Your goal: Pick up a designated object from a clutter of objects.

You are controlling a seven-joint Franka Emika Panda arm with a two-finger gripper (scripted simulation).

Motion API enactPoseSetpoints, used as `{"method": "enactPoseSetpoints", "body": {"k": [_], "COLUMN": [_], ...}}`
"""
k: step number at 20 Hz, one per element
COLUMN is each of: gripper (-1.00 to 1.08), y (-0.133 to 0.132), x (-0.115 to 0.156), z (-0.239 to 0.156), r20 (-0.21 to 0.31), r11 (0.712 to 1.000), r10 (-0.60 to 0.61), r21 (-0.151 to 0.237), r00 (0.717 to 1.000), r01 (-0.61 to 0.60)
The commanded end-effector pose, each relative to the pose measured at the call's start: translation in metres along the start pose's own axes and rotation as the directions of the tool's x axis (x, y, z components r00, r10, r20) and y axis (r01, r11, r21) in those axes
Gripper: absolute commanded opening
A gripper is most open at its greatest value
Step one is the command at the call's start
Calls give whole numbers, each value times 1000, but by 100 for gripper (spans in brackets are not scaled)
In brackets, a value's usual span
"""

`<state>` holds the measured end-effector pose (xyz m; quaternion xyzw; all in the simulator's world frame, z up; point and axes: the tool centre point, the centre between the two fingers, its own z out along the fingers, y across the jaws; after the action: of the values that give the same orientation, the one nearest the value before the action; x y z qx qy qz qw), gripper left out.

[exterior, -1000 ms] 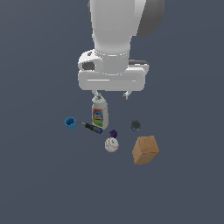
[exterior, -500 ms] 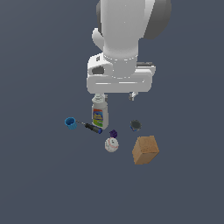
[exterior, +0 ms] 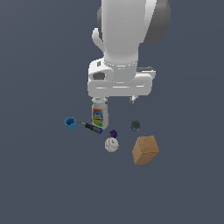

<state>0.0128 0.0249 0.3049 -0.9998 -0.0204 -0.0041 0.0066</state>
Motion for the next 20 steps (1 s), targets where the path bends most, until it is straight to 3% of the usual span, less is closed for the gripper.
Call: {"method": "enactPoseSetpoints", "body": {"k": [1,7,20], "gripper": [100,100,100], "y": [1,7,26], "x": [4,21,50], "z": [10,48,170], "r20": [1,3,6], "r11": [1000,1000,998], "r10": [3,19,60], "r21": [0,-1,-10], "r00": [1000,1000,998], "r01": [-3,-19,-60]}}
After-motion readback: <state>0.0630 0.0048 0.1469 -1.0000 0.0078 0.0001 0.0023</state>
